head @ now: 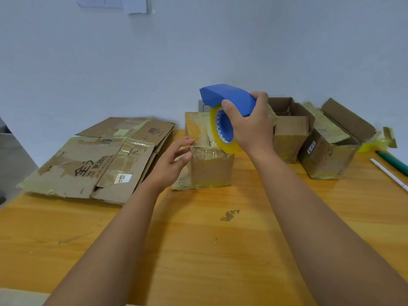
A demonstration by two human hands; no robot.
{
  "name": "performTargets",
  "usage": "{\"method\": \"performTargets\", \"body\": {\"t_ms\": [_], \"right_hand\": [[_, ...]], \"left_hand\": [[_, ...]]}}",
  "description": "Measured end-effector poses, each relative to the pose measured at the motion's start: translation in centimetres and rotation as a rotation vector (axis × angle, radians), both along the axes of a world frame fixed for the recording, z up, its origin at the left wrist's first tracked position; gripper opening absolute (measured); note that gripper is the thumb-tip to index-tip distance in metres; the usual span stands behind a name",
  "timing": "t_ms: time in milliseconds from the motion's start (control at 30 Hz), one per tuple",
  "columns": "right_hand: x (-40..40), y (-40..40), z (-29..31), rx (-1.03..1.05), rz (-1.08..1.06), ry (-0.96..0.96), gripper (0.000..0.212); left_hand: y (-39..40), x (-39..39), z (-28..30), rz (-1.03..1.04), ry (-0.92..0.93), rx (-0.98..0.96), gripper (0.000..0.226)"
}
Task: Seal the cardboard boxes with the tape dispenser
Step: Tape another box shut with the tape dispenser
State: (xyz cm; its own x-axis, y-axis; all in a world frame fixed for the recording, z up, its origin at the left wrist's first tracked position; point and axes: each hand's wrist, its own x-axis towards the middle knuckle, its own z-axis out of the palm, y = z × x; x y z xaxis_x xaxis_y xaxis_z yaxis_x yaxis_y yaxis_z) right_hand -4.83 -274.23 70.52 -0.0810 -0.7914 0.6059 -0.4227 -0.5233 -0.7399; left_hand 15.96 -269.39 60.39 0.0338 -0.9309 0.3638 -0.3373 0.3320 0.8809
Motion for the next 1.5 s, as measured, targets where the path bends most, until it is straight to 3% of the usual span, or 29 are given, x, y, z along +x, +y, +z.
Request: {"method": "performTargets", "body": {"t_ms": [167, 267, 400, 467, 567, 667, 800, 1167, 1267, 1367, 1500], "right_hand": [[0.3, 0.1, -0.1, -0.005, -0.019, -0.009, 0.06], [0.1, 0.0, -0.2, 0.0, -0.027, -0.009, 0.06], [-0.3, -0.2, -0.2, 0.018, -0.027, -0.01, 0.061], [-0.4, -0.1, -0.1, 0.02, -0.029, -0.01, 0.061], [-0.4, -0.1, -0.1, 0.017, -0.034, -0.002, 0.061], [-0.7, -0.2, -0.1, 0.036, -0.014, -0.016, 0.061], [-0.8, -0.2, -0.2, 0.045, -0.003, -0.023, 0.062], [-1.4, -0.5, -0.2, 0.083, -0.004, -0.078, 0.062], [-1.4, -0.5, -0.3, 0.081, -0.002, -0.081, 0.061], [-1.4, -0.5, -0.3, 0.075, -0.001, -0.083, 0.062], [-1.2, -0.4, -0.4, 0.052, -0.011, -0.054, 0.062]], "left_hand": [[0.2, -1.4, -0.3, 0.096, 0.015, -0.051, 0.036], [0.6, -2.8, -0.7, 0.282, -0.006, -0.067, 0.034], [1.5, -5.1, -1.5, 0.51, 0.099, -0.047, 0.019], [1.9, -6.9, -1.9, 0.502, 0.11, -0.041, 0.019], [2.4, -8.8, -2.5, 0.487, 0.045, -0.027, 0.047], [2.4, -9.4, -2.4, 0.526, -0.012, -0.018, 0.056], [2.0, -9.4, -1.8, 0.558, -0.055, -0.017, 0.054], [1.9, -8.8, -0.2, 0.544, 0.101, 0.028, 0.051], [2.0, -8.7, -0.3, 0.53, 0.057, 0.001, 0.041], [2.4, -8.9, -0.8, 0.498, 0.029, -0.01, 0.044], [2.4, -8.6, -0.9, 0.514, 0.105, 0.004, 0.041]]}}
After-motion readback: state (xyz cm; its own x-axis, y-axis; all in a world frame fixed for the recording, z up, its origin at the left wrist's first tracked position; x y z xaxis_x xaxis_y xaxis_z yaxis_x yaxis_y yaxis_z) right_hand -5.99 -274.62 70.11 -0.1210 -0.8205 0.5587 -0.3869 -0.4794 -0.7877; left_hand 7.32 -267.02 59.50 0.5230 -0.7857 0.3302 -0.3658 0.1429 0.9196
